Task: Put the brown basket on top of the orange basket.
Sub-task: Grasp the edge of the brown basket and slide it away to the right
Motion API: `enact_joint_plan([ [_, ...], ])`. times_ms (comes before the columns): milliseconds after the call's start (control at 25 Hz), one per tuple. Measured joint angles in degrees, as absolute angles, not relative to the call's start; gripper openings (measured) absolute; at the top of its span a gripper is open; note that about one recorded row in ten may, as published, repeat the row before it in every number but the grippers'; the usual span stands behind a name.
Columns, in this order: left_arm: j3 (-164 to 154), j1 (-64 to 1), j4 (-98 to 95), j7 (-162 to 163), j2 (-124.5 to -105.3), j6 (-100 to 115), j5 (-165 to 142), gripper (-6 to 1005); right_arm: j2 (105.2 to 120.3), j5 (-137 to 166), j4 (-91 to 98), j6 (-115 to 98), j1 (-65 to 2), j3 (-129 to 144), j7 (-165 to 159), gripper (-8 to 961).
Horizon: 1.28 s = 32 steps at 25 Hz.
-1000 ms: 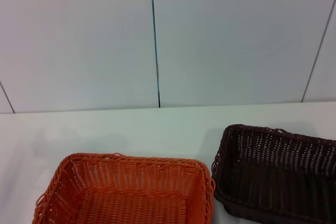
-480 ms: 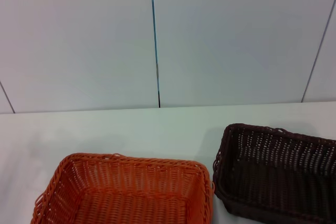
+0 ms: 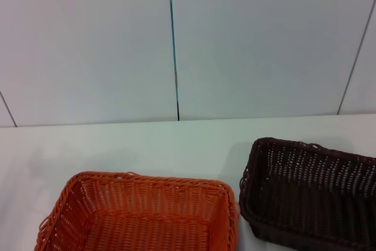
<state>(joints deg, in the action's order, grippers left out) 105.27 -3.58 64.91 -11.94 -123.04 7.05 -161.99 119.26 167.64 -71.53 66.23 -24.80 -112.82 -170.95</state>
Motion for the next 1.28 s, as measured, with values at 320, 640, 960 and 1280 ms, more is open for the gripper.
enact_joint_plan([
  [320,106.1,-3.3,65.8,-12.0,-123.39,6.2,-162.0,685,119.25,167.8,-71.1,66.6,-24.9,-112.5,-171.0,434],
  [640,106.1,-3.1,66.3,-12.0,-123.47,6.2,-162.0,684,119.36,167.6,-71.1,66.1,-24.6,-112.7,-171.1,319],
  [960,106.1,-3.1,66.0,-11.9,-123.49,6.2,-162.0,684,118.84,167.8,-70.9,67.5,-24.9,-112.9,-170.9,240],
  [1280,106.4,-3.5,64.8,-11.9,-123.48,6.6,-161.7,683,118.70,167.9,-71.2,70.5,-25.5,-112.7,-169.8,224],
])
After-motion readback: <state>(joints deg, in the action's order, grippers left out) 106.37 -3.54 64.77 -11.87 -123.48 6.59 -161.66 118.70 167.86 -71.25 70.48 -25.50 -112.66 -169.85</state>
